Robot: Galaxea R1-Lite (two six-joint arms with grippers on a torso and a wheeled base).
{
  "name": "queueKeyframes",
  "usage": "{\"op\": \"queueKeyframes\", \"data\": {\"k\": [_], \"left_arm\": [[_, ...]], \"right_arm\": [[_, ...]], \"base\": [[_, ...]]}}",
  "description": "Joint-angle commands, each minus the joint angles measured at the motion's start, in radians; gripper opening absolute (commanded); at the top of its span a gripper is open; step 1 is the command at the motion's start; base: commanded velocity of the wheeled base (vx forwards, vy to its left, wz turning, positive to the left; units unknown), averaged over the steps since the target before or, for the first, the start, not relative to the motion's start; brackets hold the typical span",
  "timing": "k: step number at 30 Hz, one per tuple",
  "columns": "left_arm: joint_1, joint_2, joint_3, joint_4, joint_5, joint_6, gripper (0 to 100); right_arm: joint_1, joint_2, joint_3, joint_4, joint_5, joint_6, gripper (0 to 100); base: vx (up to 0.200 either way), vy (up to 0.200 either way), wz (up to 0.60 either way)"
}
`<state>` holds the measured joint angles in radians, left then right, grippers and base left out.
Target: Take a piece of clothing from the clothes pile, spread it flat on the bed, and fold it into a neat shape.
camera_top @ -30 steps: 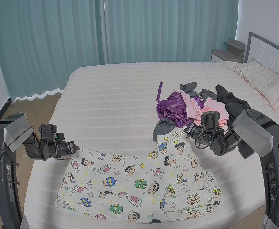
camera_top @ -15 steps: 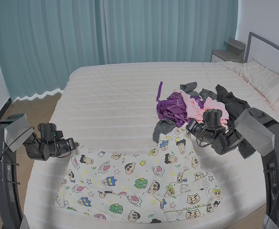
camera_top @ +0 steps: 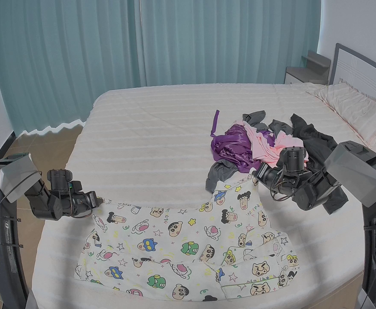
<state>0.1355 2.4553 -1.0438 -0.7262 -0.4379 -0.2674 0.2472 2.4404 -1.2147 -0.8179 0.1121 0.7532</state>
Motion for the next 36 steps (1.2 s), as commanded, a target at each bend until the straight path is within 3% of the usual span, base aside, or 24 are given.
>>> {"op": "queueKeyframes", "data": {"k": [1, 10, 18, 24, 36], "left_arm": [[0.026, -0.082, 0.097, -0.033, -0.007, 0.014, 0], [0.041, -0.101, 0.312, -0.309, -0.007, 0.025, 0], [0.049, -0.131, 0.426, -0.351, -0.019, 0.079, 0], [0.052, -0.142, 0.545, -0.486, -0.047, 0.083, 0], [0.055, -0.127, 0.683, -0.585, -0.067, 0.091, 0]], "right_arm": [[0.010, -0.103, 0.121, -0.046, 0.032, -0.006, 0], [0.029, -0.195, 0.353, -0.182, 0.098, -0.043, 0], [0.027, -0.264, 0.560, -0.313, 0.162, -0.087, 0], [0.021, -0.311, 0.794, -0.451, 0.254, -0.156, 0], [0.003, -0.268, 1.018, -0.575, 0.310, -0.310, 0]], "base": [[0.000, 0.000, 0.00], [0.000, 0.000, 0.00], [0.000, 0.000, 0.00], [0.000, 0.000, 0.00], [0.000, 0.000, 0.00]]}}
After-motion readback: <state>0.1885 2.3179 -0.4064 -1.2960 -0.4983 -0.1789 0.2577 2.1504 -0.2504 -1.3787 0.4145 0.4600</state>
